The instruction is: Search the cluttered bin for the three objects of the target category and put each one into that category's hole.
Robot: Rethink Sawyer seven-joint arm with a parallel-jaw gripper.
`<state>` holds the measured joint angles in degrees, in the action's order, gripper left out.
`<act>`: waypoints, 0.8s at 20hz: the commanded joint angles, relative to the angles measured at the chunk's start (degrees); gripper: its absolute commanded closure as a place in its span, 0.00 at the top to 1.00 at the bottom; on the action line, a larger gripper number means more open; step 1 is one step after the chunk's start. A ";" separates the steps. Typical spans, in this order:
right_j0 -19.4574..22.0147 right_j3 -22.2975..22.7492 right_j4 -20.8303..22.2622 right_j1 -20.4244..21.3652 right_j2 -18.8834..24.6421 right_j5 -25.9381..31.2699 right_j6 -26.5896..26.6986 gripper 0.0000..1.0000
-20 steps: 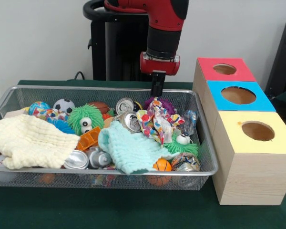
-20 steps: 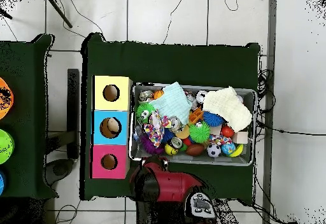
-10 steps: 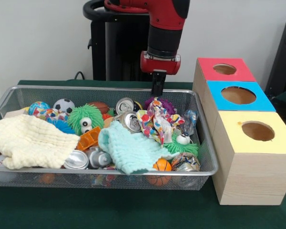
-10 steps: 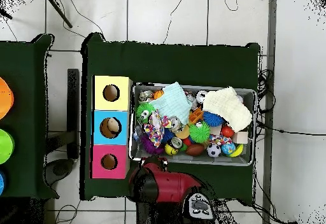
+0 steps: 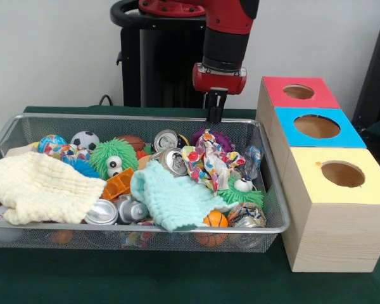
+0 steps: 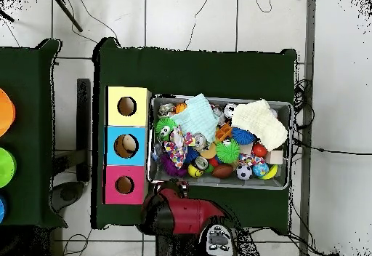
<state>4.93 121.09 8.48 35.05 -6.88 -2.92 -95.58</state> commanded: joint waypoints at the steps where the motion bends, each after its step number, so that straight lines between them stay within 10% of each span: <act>1: -3.21 3.15 1.14 0.76 2.01 2.85 -8.18 0.00; 16: -11.40 10.40 -1.19 0.75 4.35 -3.99 -13.23 0.00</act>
<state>-6.44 129.45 8.47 35.39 -7.92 -2.88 -95.58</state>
